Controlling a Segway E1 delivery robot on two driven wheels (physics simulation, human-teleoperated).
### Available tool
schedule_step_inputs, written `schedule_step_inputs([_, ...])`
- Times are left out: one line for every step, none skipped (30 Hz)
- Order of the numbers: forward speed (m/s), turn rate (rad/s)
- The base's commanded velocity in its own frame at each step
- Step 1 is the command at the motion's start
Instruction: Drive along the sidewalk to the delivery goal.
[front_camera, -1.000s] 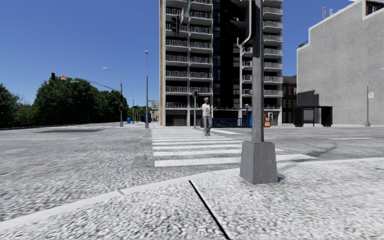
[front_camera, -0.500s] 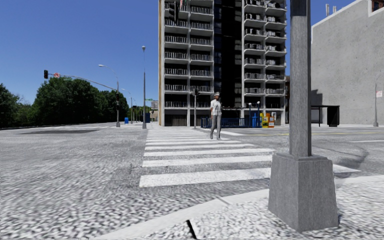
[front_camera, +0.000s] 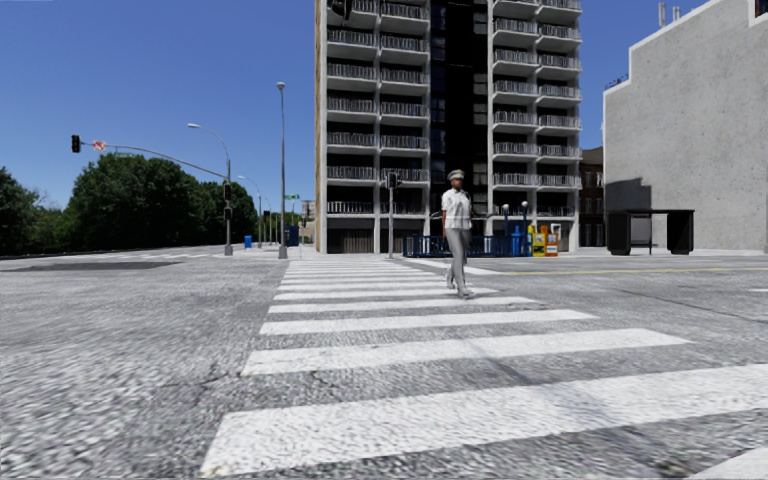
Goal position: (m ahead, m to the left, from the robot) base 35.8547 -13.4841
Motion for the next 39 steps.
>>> schedule_step_inputs([1.60, 0.13])
schedule_step_inputs([1.45, 0.18])
schedule_step_inputs([1.35, 0.23])
schedule_step_inputs([1.35, 0.23])
schedule_step_inputs([1.31, 0.28])
schedule_step_inputs([1.29, 0.31])
schedule_step_inputs([1.29, 0.32])
schedule_step_inputs([1.29, 0.32])
schedule_step_inputs([1.28, 0.32])
schedule_step_inputs([1.28, 0.35])
schedule_step_inputs([1.28, 0.38])
schedule_step_inputs([1.28, 0.38])
schedule_step_inputs([1.28, 0.39])
schedule_step_inputs([1.27, 0.39])
schedule_step_inputs([1.27, 0.39])
schedule_step_inputs([1.27, 0.39])
schedule_step_inputs([1.27, 0.39])
schedule_step_inputs([1.27, 0.36])
schedule_step_inputs([1.27, 0.36])
schedule_step_inputs([1.27, 0.15])
schedule_step_inputs([1.27, 0.06])
schedule_step_inputs([1.27, 0.00])
schedule_step_inputs([1.27, 0.00])
schedule_step_inputs([1.27, 0.00])
schedule_step_inputs([1.27, 0.00])
schedule_step_inputs([1.27, 0.00])
schedule_step_inputs([1.27, 0.00])
schedule_step_inputs([1.27, 0.00])
schedule_step_inputs([1.27, 0.00])
schedule_step_inputs([1.27, 0.00])
schedule_step_inputs([1.27, 0.00])
schedule_step_inputs([1.27, 0.00])
schedule_step_inputs([1.27, 0.00])
schedule_step_inputs([1.27, 0.00])
schedule_step_inputs([1.27, 0.00])
schedule_step_inputs([1.27, 0.00])
schedule_step_inputs([1.27, 0.00])
schedule_step_inputs([1.27, 0.00])
schedule_step_inputs([1.27, 0.00])
